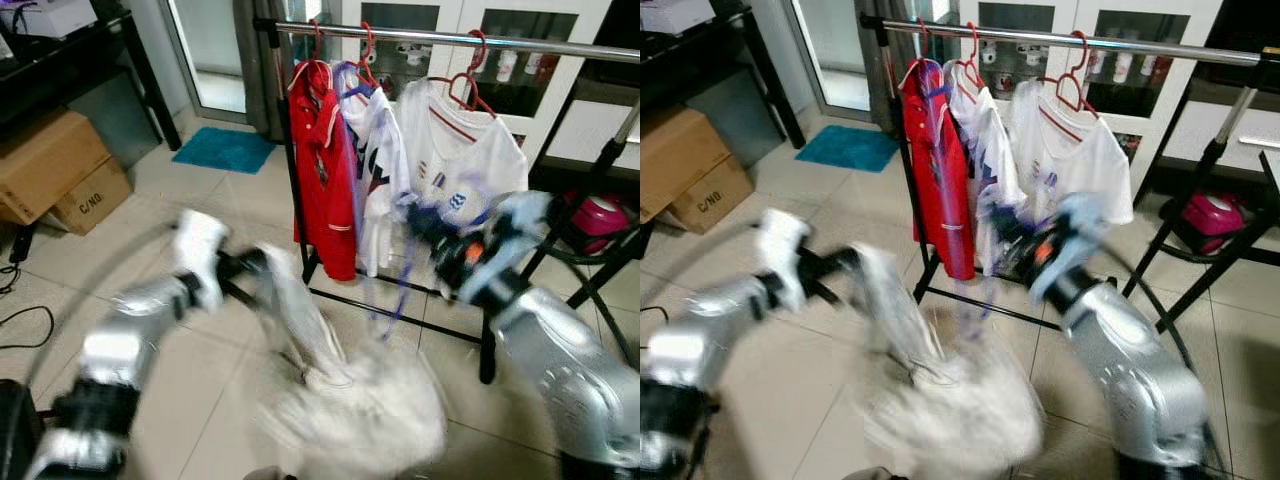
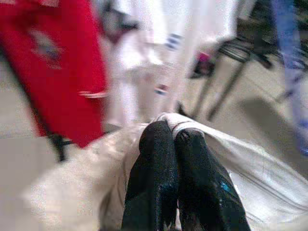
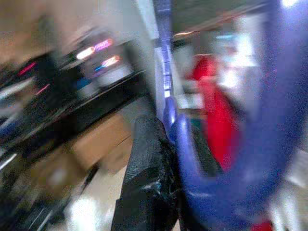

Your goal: Hang hanger

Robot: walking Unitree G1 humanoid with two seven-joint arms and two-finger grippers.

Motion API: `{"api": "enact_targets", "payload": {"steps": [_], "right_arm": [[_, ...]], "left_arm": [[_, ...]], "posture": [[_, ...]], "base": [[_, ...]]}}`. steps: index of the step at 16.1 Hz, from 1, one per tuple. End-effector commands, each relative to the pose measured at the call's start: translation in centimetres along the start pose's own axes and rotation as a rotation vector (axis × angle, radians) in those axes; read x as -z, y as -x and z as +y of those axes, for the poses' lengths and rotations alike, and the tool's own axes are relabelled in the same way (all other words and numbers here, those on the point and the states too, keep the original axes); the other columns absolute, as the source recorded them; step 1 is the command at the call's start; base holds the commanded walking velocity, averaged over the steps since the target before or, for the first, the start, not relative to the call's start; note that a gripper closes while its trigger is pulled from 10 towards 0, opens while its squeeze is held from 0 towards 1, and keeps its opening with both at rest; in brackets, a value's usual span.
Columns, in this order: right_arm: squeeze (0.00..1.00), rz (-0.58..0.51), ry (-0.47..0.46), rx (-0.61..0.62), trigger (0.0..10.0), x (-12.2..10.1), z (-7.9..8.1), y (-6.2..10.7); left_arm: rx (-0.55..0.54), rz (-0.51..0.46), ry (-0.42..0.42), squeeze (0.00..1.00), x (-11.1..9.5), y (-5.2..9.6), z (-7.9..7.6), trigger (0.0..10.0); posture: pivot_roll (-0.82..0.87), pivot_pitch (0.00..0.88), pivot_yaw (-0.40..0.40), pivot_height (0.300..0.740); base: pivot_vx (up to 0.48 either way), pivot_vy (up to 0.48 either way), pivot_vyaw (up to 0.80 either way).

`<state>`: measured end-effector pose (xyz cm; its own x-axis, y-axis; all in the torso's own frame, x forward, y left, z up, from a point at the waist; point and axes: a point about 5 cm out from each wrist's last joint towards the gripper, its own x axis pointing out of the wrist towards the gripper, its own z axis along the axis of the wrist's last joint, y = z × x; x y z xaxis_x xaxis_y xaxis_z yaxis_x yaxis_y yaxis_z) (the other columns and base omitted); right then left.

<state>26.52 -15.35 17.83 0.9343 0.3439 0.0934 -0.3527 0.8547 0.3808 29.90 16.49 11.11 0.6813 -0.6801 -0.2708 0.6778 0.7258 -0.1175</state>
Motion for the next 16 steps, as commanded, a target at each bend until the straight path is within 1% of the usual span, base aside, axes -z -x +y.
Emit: {"api": "enact_targets", "payload": {"steps": [1, 2, 3, 4, 5, 6, 7, 9, 10, 11, 12, 13, 14, 15, 16], "right_arm": [[0.00, -0.047, -0.039, 0.088, 0.0, -0.2, -0.7, 0.0], [0.00, -0.036, -0.026, 0.139, 0.0, 0.4, -1.1, 0.1], [0.00, -0.004, 0.022, 0.185, 0.0, 1.0, -1.5, 0.4], [0.00, 0.089, 0.108, 0.240, 10.0, 2.0, -2.3, 0.8], [0.00, 0.124, 0.140, 0.262, 10.0, 2.5, -2.7, 1.0], [0.00, 0.140, 0.147, 0.291, 10.0, 2.9, -3.1, 1.5], [0.00, 0.198, 0.177, 0.320, 10.0, 4.1, -3.4, 2.2], [0.00, 0.157, 0.199, 0.329, 10.0, 4.9, -2.9, 2.7], [0.00, 0.165, 0.189, 0.367, 10.0, 5.7, -3.1, 3.0], [0.00, 0.164, 0.161, 0.342, 10.0, 6.1, -2.4, 3.1], [0.00, 0.185, 0.167, 0.342, 10.0, 6.9, -2.5, 3.5], [0.00, 0.194, 0.163, 0.353, 10.0, 7.3, -2.8, 3.5], [0.00, 0.193, 0.162, 0.354, 10.0, 7.6, -3.0, 3.5], [0.00, 0.205, 0.167, 0.348, 10.0, 7.9, -3.1, 3.6], [0.00, 0.211, 0.167, 0.350, 10.0, 8.2, -3.2, 3.6]], "left_arm": [[0.007, -0.055, -0.032, 0.00, -1.3, 0.0, -0.4, 0.0], [-0.051, -0.095, 0.008, 0.00, -1.0, -0.2, -0.4, 0.0], [-0.132, -0.132, 0.048, 0.00, -0.7, -0.2, -0.2, 0.0], [-0.233, -0.174, 0.079, 0.00, -0.5, 0.2, 0.0, 3.8], [-0.277, -0.190, 0.086, 0.00, -0.4, 0.5, 0.0, 8.5], [-0.310, -0.197, 0.077, 0.00, -0.1, 0.9, -0.6, 10.0], [-0.291, -0.182, 0.066, 0.00, 0.7, 0.6, -1.9, 10.0], [-0.315, -0.165, 0.032, 0.00, 1.4, -0.2, -2.8, 10.0], [-0.323, -0.135, 0.002, 0.00, 2.0, -0.5, -3.2, 10.0], [-0.298, -0.129, 0.002, 0.00, 2.2, -0.7, -4.0, 10.0], [-0.309, -0.095, 0.000, 0.00, 3.2, -0.9, -4.2, 10.0], [-0.317, -0.076, -0.002, 0.00, 3.7, -0.9, -4.0, 10.0], [-0.324, -0.110, 0.023, 0.00, 3.6, -0.9, -4.0, 10.0], [-0.367, -0.164, 0.017, 0.00, 3.2, -0.9, -3.6, 10.0], [-0.372, -0.188, 0.037, 0.00, 3.1, -1.1, -3.5, 10.0]], "posture": [[-0.12, 0.000, 0.140, 0.740], [-0.12, 0.000, 0.145, 0.740], [-0.13, 0.000, 0.150, 0.740], [-0.13, 0.000, 0.138, 0.740], [-0.13, 0.000, 0.136, 0.740], [-0.12, 0.000, 0.129, 0.740], [-0.13, 0.000, 0.129, 0.740], [-0.13, 0.000, 0.129, 0.740], [-0.14, 0.000, 0.131, 0.740], [-0.15, 0.000, 0.139, 0.740], [-0.16, 0.000, 0.140, 0.740], [-0.16, 0.000, 0.140, 0.740], [-0.16, 0.000, 0.144, 0.740], [-0.16, 0.000, 0.146, 0.740], [-0.16, 0.000, 0.146, 0.740]], "base": [[0.000, 0.000, 0.00], [0.000, 0.000, 0.00], [0.000, 0.000, 0.00], [0.000, 0.000, 0.00], [0.000, 0.000, 0.00], [0.000, 0.000, 0.00], [0.000, 0.000, -0.69], [0.000, 0.000, -0.76], [0.000, 0.000, -0.79], [0.000, 0.000, -0.80], [0.000, 0.000, -0.80], [0.000, 0.000, -0.80], [0.000, 0.000, -0.80], [0.000, 0.000, -0.80], [0.000, 0.000, -0.80]]}}
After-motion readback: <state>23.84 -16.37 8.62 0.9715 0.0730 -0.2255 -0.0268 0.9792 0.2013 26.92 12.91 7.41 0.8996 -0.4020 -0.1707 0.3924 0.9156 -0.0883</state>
